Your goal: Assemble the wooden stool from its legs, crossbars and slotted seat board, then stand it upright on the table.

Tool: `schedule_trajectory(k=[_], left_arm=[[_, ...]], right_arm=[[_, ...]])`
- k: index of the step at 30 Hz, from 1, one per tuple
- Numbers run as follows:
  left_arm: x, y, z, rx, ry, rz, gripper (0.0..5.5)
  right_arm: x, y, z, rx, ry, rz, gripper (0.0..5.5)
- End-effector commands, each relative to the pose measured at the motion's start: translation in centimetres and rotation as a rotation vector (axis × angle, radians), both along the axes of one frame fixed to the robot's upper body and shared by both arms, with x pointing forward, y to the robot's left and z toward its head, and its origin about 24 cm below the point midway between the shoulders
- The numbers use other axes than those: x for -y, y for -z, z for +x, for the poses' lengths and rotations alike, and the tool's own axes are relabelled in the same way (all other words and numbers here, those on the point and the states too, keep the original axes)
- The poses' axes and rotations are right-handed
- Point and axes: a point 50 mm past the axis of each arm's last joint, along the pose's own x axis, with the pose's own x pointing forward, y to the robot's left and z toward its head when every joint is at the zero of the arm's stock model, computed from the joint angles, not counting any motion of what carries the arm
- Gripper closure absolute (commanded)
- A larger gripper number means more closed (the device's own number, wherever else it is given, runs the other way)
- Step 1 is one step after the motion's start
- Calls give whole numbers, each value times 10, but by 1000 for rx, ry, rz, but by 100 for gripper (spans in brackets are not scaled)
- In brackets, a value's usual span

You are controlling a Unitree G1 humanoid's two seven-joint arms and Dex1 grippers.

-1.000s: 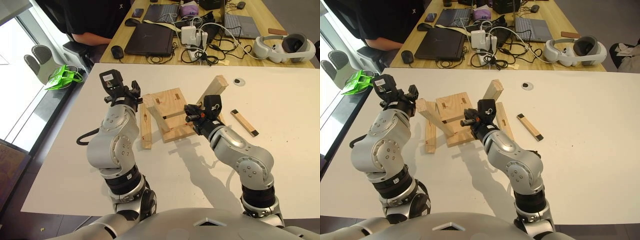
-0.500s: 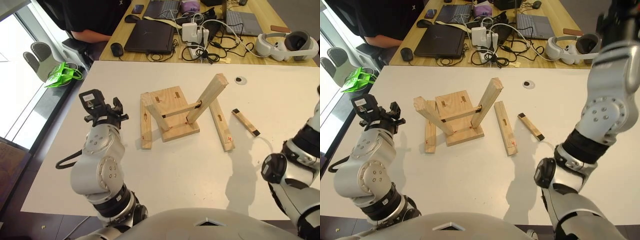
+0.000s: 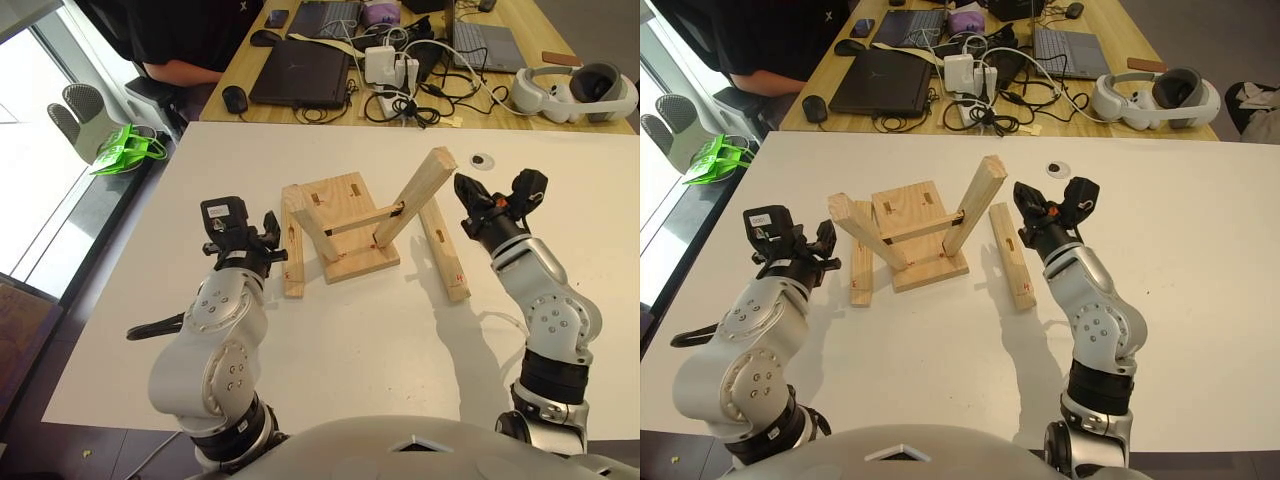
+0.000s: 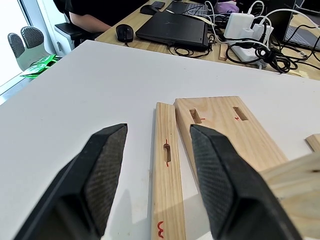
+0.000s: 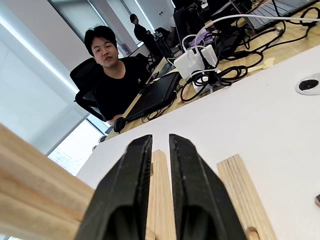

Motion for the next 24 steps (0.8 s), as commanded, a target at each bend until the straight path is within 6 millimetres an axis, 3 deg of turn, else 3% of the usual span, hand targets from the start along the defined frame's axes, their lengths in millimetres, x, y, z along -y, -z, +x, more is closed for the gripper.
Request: schedule_trajectory(k=[1, 5, 7, 9, 11, 13, 17, 24], left_arm=[[-3, 0, -6, -23, -22, -27, 318], [-4, -1, -7, -37, -55, -37, 318], [8, -6, 2, -12, -33, -91, 318], [49, -14, 16, -7, 167, -202, 318], [102, -29, 17, 6, 446, -297, 318], [123, -31, 10, -8, 568, -308, 318], [117, -24, 11, -40, 544, -254, 318], [79, -19, 29, -21, 357, -171, 318]], right_arm=[[14, -5, 5, 20, 27, -7, 485], [9, -5, 6, 19, 5, 0, 485], [4, -4, 6, 13, -10, 19, 485], [-20, -12, 2, 36, -154, 150, 485], [-56, -35, -24, 133, -501, 299, 485], [-65, -43, -37, 166, -648, 328, 485], [-57, -40, -34, 147, -632, 292, 485], [-32, 0, -24, -67, -480, 40, 485]])
